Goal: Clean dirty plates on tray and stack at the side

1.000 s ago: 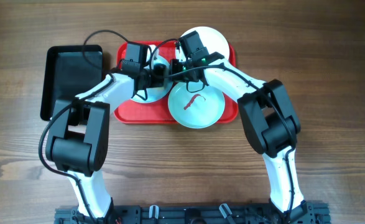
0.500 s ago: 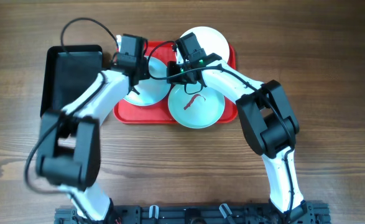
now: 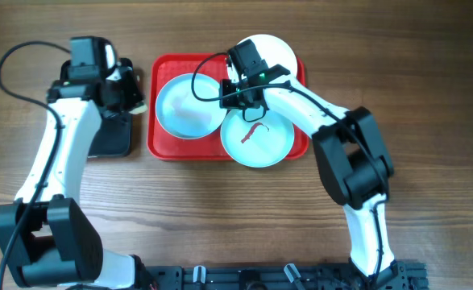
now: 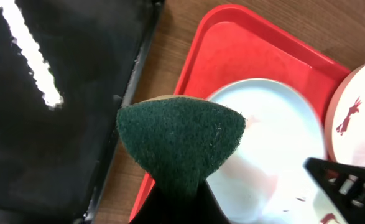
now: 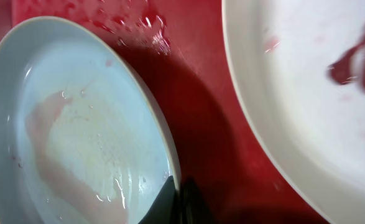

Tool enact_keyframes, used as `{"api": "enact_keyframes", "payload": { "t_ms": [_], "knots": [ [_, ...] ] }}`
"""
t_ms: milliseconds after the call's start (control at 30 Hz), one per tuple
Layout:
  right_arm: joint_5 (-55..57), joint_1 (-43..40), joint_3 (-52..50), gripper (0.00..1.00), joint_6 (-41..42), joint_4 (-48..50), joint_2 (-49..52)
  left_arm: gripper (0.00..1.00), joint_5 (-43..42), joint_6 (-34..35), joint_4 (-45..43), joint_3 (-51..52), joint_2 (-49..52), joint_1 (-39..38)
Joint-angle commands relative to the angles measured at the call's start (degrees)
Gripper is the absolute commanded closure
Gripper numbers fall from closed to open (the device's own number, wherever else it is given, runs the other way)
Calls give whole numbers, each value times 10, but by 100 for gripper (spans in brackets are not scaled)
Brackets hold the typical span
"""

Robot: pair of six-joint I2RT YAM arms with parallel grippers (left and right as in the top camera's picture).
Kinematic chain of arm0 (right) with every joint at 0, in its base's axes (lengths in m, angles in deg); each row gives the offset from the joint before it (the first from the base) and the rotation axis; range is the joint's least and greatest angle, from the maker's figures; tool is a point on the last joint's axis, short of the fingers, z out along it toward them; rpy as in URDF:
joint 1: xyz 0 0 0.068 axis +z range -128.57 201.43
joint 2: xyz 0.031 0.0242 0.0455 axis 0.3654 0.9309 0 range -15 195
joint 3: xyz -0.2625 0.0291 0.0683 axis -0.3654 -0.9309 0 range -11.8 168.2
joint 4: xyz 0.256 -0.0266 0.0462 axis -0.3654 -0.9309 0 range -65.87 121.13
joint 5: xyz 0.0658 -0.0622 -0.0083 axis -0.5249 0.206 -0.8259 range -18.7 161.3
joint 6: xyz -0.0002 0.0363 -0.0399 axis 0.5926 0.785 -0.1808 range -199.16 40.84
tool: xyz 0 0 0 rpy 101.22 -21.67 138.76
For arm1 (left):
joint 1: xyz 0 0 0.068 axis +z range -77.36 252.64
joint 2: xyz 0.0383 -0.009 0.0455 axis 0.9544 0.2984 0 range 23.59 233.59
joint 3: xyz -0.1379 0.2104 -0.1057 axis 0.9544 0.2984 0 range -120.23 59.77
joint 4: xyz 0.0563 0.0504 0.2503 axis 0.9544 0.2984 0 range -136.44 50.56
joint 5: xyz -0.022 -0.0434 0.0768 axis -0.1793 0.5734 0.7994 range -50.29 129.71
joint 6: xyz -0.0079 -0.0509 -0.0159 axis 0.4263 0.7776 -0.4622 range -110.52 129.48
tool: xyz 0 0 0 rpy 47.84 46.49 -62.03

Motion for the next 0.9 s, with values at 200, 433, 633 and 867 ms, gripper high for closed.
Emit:
{"api": "enact_keyframes", "payload": {
  "t_ms": [200, 433, 633, 867],
  "knots": [
    [183, 24, 26, 96, -34, -32, -138, 96, -55, -1, 6, -3, 10, 9],
    [419, 81, 26, 96, -92, -71, -170, 96, -66, 1, 9, -1, 18, 9],
    [610, 157, 26, 96, -122, -101, -171, 96, -70, 1, 9, -1, 18, 8],
    [736, 219, 26, 96, -182, -99, -171, 96, -70, 3, 11, -1, 18, 2]
  ]
}}
